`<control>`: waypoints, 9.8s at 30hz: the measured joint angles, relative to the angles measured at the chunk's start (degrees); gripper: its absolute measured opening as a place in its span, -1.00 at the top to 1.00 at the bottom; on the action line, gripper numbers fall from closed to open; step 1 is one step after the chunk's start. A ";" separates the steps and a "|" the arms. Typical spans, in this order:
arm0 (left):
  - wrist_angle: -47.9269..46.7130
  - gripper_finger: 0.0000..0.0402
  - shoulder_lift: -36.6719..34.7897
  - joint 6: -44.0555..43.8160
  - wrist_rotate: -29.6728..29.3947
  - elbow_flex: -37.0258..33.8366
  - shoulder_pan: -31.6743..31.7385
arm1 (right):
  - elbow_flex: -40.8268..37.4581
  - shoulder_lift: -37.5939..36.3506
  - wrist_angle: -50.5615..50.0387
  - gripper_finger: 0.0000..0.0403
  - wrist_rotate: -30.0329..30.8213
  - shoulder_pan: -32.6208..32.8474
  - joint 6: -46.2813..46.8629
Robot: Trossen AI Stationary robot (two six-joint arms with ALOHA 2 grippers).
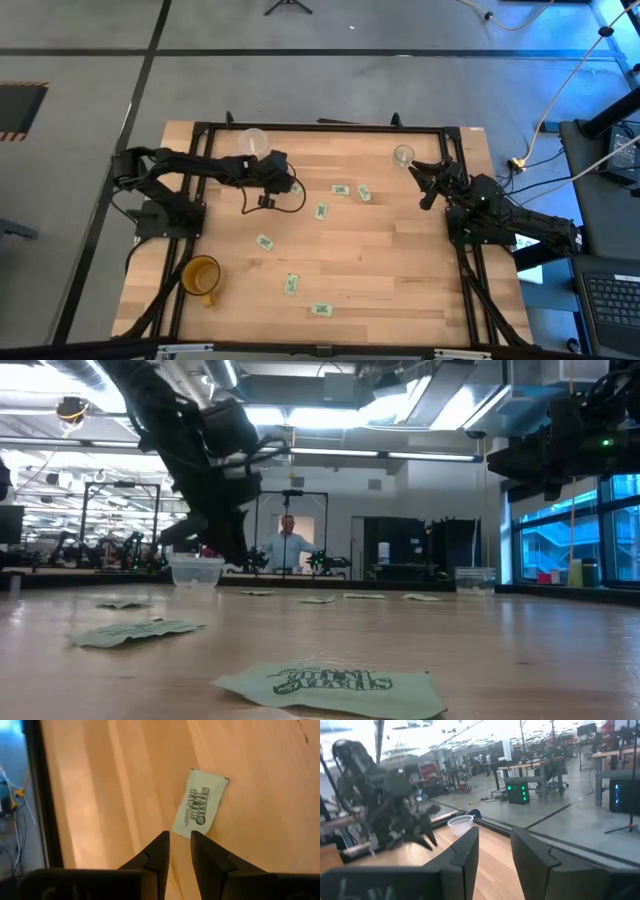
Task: Pick and place Stevia / Truvia into bins
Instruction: Put the green stevia packet into the transparent container
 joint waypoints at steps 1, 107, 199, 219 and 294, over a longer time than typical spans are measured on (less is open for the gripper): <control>0.10 0.64 0.45 0.58 0.08 0.00 0.00 | 0.00 0.00 -0.01 0.41 -0.03 0.00 0.59; -23.96 0.99 -5.02 -26.70 -11.36 6.71 23.89 | 0.00 0.02 -2.93 0.41 2.35 0.02 4.44; -32.71 0.69 -15.69 -18.48 17.36 4.98 -16.84 | -0.01 0.01 -2.96 0.41 2.76 0.00 0.29; -24.76 0.83 2.54 -24.28 15.61 2.29 -25.94 | 0.00 0.00 -2.87 0.41 2.92 0.00 -0.22; 14.35 0.85 16.02 -10.07 12.07 2.54 -18.21 | 60.25 110.04 -2.04 0.41 -12.91 21.60 -63.73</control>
